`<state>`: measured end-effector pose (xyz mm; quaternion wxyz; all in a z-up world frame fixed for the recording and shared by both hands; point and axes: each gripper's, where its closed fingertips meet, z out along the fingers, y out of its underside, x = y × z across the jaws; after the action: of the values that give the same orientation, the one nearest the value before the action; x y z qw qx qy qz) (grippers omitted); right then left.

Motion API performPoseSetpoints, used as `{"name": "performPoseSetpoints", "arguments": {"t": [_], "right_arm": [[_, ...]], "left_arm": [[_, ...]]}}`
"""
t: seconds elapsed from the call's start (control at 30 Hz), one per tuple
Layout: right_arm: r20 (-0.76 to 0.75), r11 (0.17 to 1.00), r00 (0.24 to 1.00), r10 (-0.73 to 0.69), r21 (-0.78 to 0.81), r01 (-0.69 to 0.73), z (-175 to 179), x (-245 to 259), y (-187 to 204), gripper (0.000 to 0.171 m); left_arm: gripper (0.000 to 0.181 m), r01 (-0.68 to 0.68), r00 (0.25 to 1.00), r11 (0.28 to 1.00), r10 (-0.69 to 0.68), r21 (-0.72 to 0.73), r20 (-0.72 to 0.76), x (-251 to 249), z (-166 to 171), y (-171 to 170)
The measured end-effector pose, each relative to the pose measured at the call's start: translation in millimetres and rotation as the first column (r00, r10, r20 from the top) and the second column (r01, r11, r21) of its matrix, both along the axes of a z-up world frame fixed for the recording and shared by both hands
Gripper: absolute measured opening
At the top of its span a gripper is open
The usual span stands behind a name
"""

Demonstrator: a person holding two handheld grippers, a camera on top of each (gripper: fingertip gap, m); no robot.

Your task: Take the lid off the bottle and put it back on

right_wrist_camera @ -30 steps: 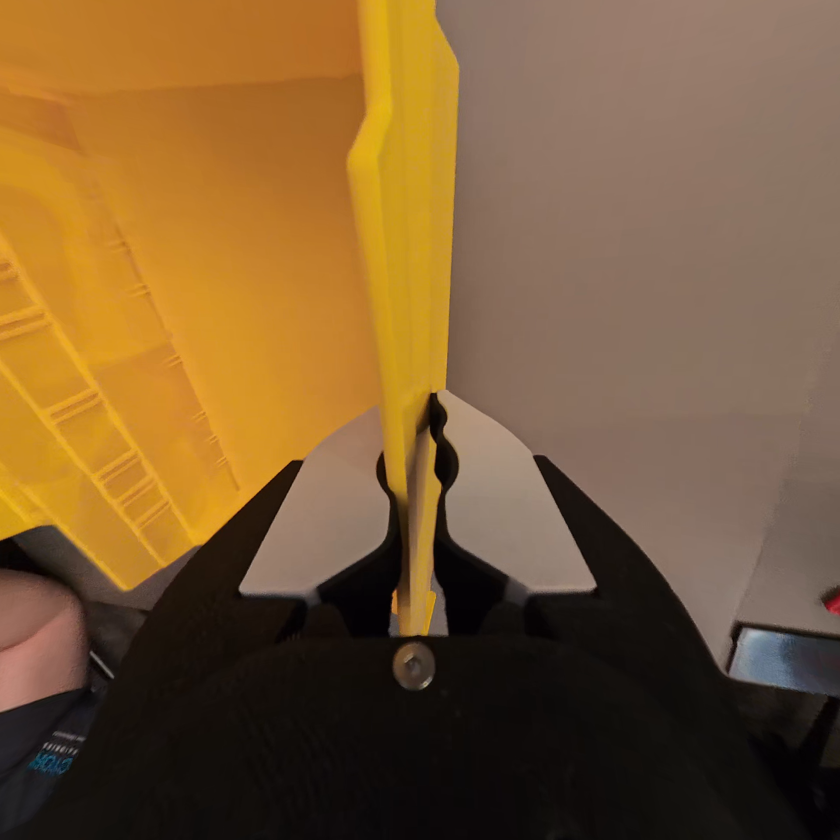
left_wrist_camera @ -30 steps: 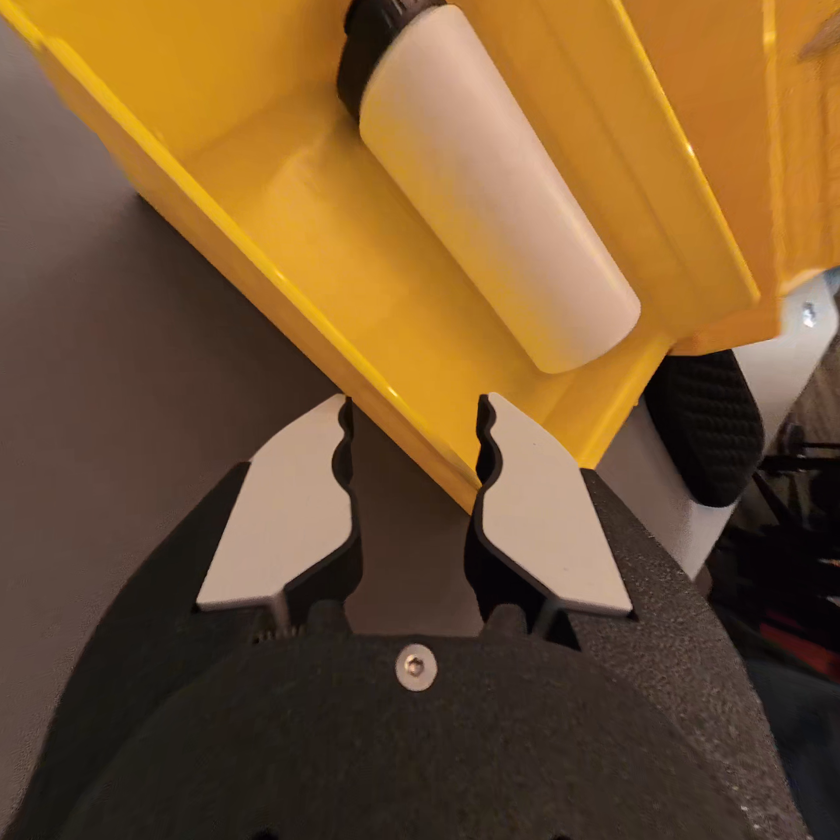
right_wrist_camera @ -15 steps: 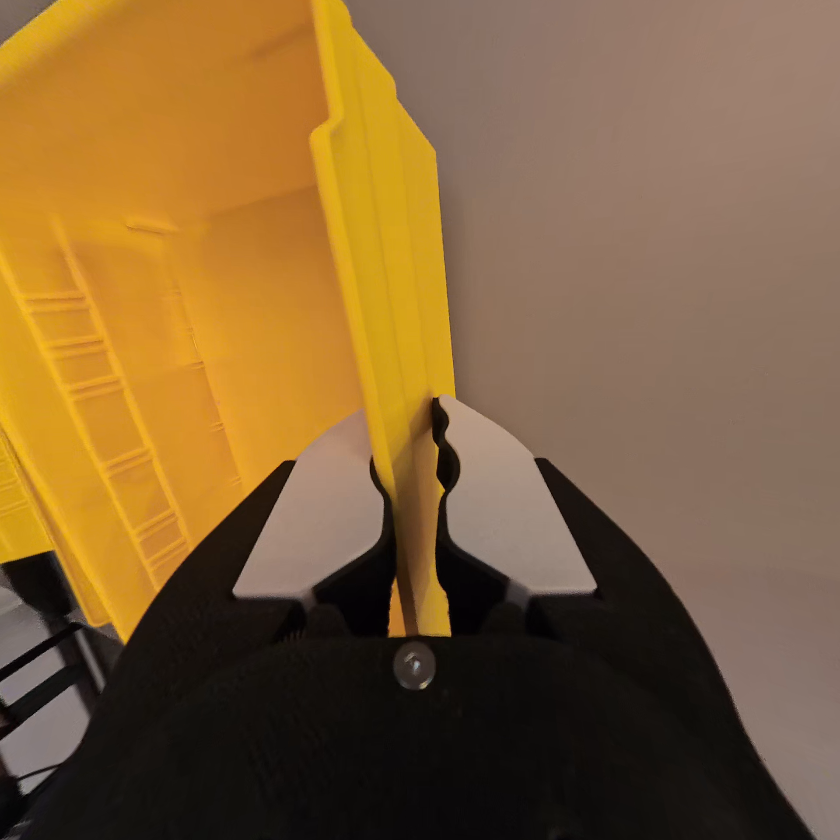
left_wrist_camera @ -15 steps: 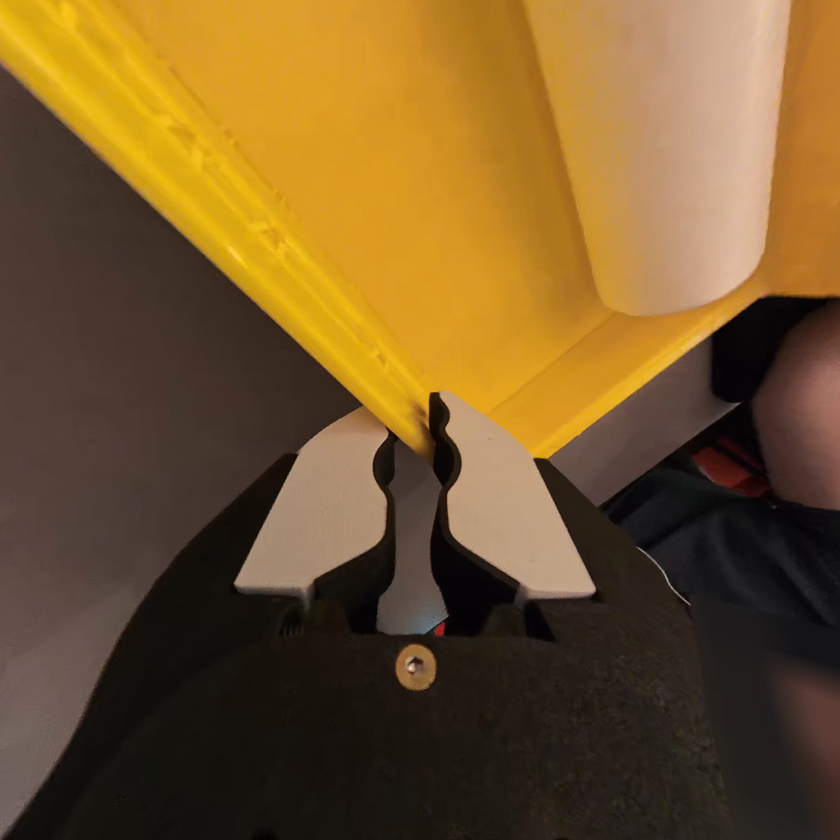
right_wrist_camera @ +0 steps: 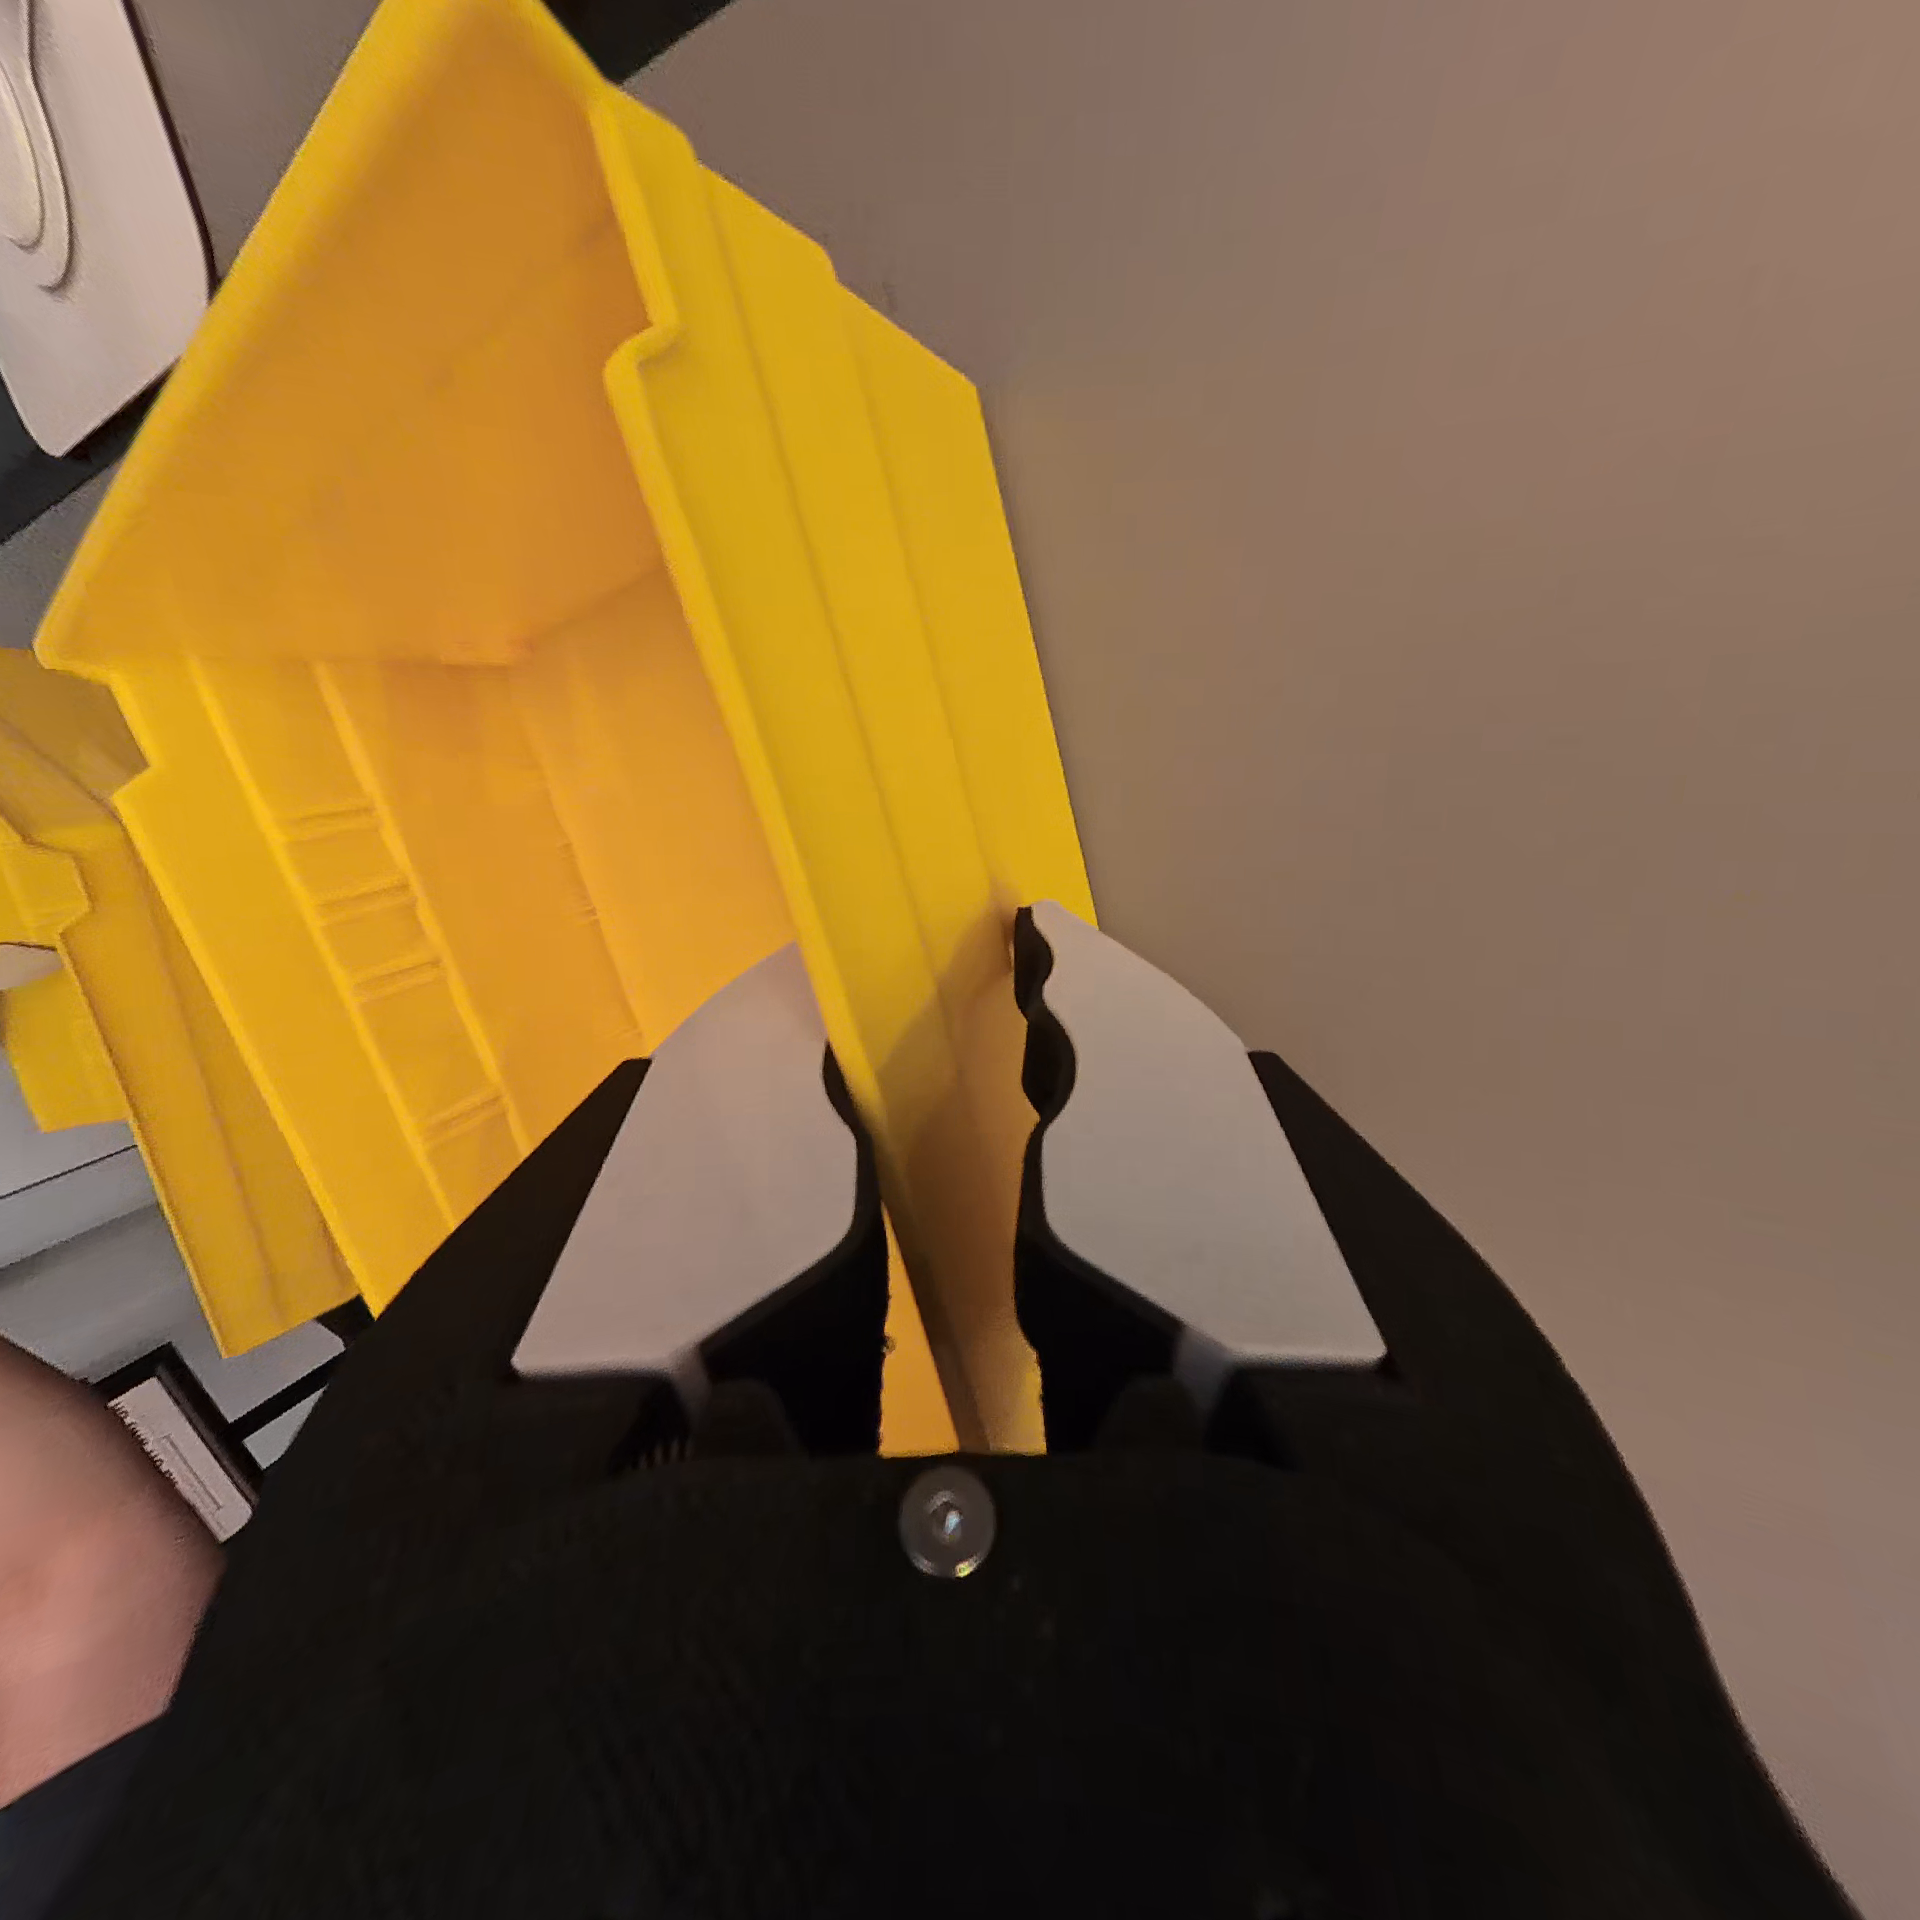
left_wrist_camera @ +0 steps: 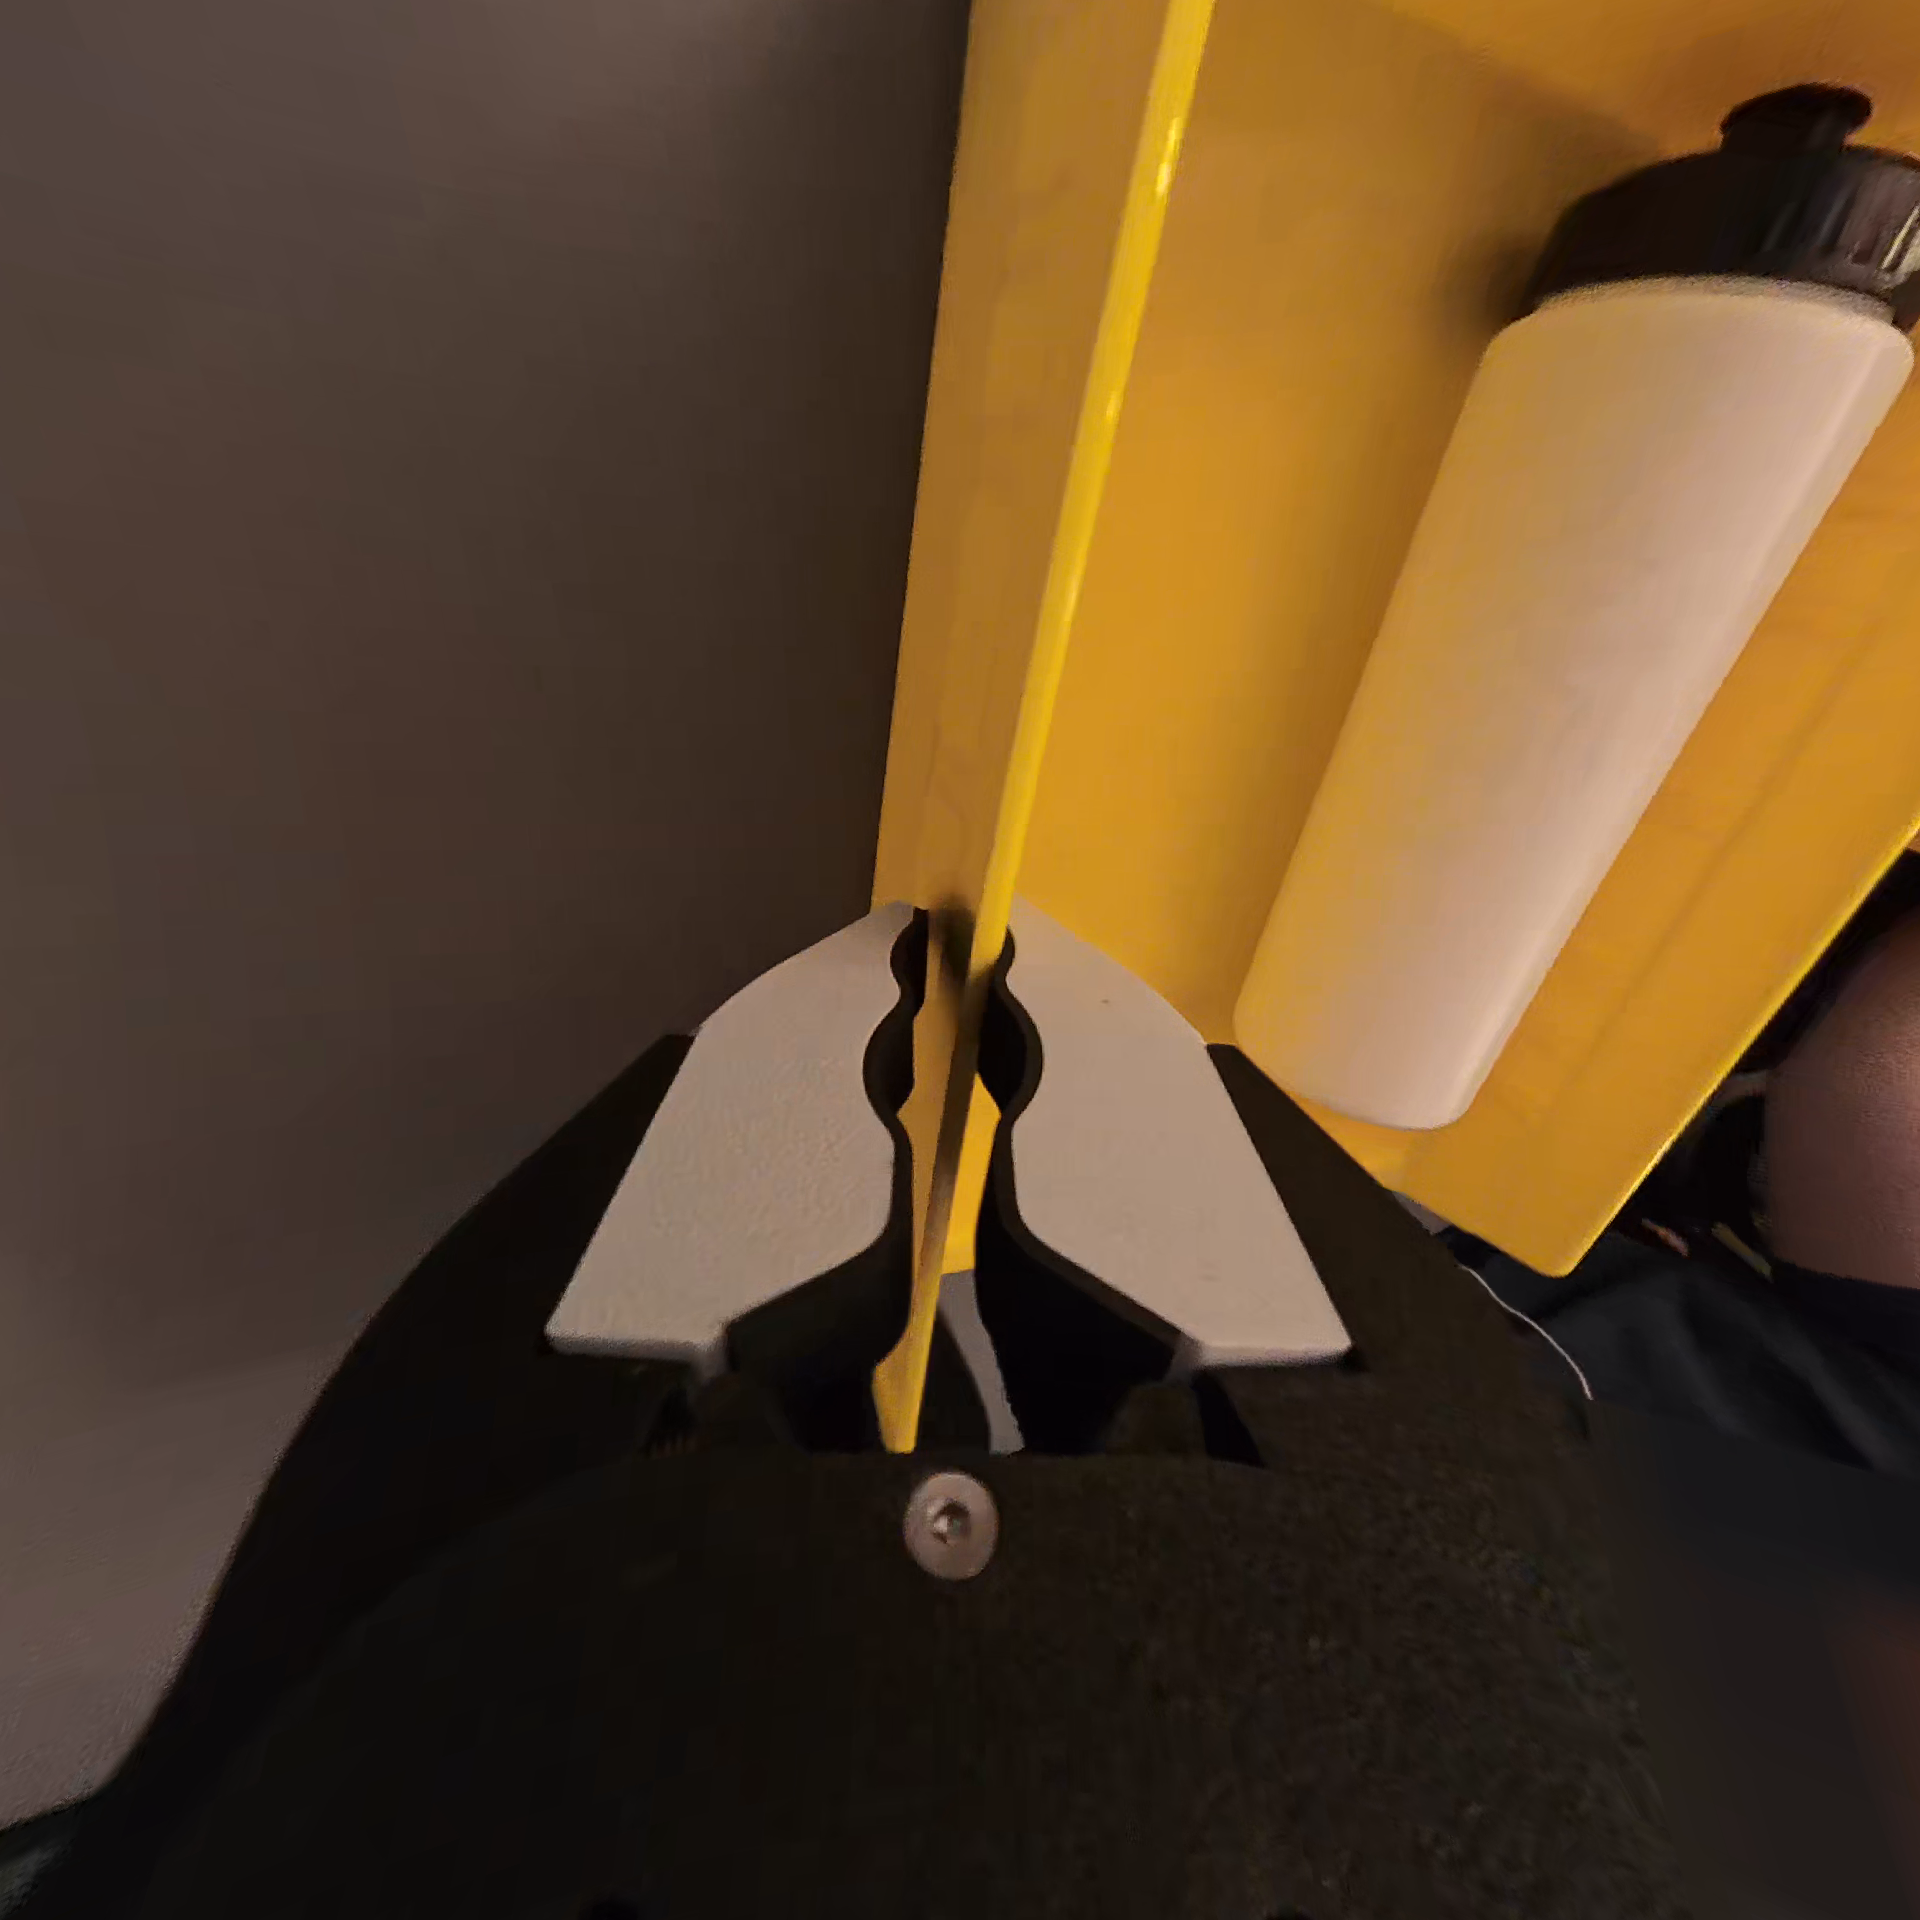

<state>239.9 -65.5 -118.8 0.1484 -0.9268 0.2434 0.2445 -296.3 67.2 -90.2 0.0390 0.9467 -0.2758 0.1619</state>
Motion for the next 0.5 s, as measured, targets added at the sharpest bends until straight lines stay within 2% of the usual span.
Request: {"name": "performPoseSetpoints", "arguments": {"t": [0.1,0.27,0.5], "right_arm": [[-0.028,1.0,0.999,-0.019,-0.003,0.019,0.7,-10.8,10.2,0.024],[-0.03,0.998,0.998,-0.061,-0.026,0.06,0.7,-18.8,18.3,0.024],[-0.019,0.996,0.998,-0.06,-0.064,0.058,0.9,-32.5,21.0,0.024]], "left_arm": [[0.006,-0.058,0.998,0.998,0.058,0.028,-0.029,-36.9,0.3,9.8],[0.007,-0.159,0.987,0.987,0.159,0.005,0.022,-76.2,1.0,14.2],[0.006,-0.198,0.98,0.98,0.198,0.012,0.009,-109.3,1.2,14.8]]}}
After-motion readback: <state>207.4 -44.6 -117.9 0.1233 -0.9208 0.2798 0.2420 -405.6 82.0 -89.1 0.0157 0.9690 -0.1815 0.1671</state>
